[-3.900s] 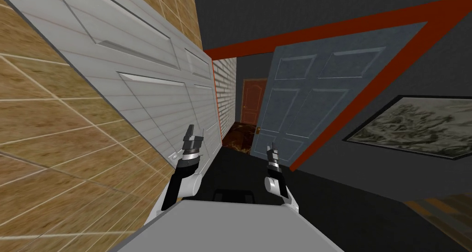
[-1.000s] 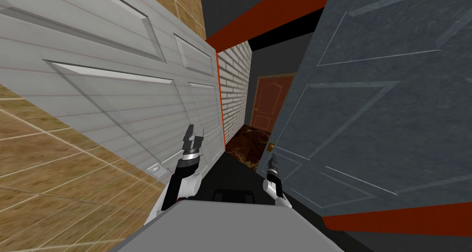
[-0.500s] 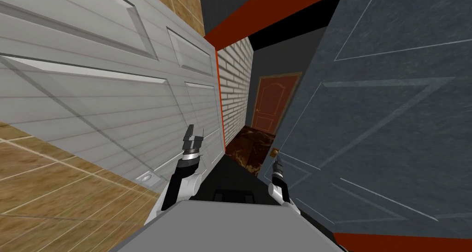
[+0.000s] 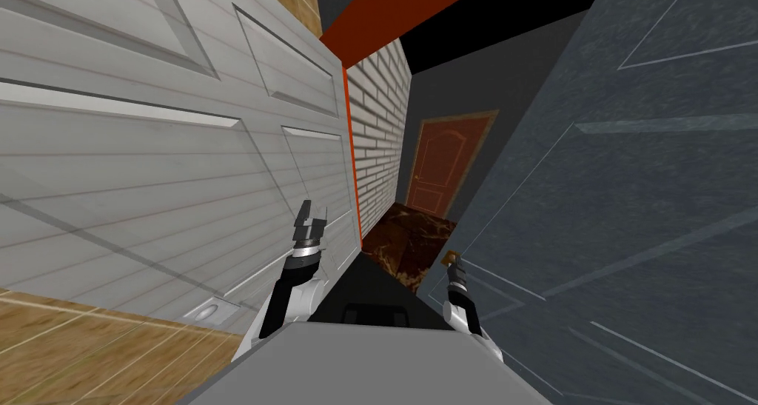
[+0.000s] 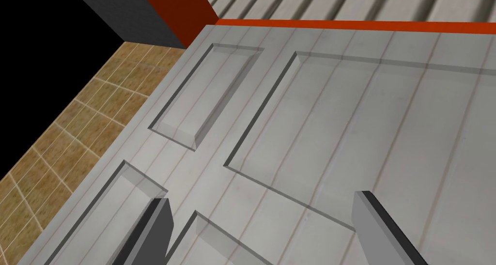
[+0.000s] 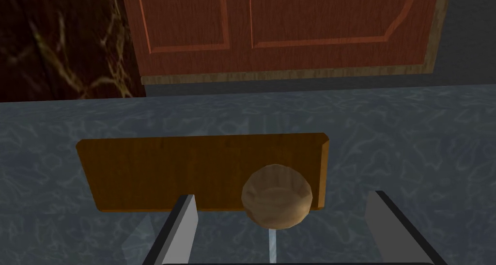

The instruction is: Pull the door open

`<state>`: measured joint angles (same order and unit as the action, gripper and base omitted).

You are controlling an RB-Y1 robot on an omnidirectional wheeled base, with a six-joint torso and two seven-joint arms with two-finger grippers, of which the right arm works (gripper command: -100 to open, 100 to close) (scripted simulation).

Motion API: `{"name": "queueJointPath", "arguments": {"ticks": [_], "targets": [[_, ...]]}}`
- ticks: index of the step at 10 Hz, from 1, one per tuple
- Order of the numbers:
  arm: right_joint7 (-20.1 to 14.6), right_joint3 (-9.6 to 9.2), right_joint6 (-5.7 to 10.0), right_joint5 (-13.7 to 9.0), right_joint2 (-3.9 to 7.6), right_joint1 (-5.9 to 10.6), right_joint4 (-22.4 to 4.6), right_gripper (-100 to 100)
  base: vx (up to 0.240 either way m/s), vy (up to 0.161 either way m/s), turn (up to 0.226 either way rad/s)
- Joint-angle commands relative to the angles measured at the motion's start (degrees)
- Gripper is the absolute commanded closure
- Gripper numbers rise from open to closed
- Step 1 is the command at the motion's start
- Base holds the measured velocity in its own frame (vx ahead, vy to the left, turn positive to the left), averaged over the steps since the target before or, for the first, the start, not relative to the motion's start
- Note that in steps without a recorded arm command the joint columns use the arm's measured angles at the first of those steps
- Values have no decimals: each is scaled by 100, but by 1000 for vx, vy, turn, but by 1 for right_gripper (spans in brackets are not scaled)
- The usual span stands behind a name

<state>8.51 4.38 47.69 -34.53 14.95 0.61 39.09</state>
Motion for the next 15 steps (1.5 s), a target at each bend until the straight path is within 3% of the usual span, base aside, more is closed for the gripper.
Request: {"name": "queueJointPath", "arguments": {"ticks": [1, 2, 3, 4, 9, 15], "targets": [[-182, -13, 48, 6, 127, -36, -90, -100, 135, 1, 23], [-274, -17, 54, 6, 205, -68, -113, -100, 155, -8, 20], [-247, -35, 99, 18, 162, 6, -233, -100, 53, 6, -25], [-247, -35, 99, 18, 162, 6, -233, 100, -23, 7, 2], [-247, -35, 99, 18, 162, 6, -233, 100, -8, 0, 5], [-396, -314, 42, 265, 157, 39, -132, 100, -191, 1, 42]]}}
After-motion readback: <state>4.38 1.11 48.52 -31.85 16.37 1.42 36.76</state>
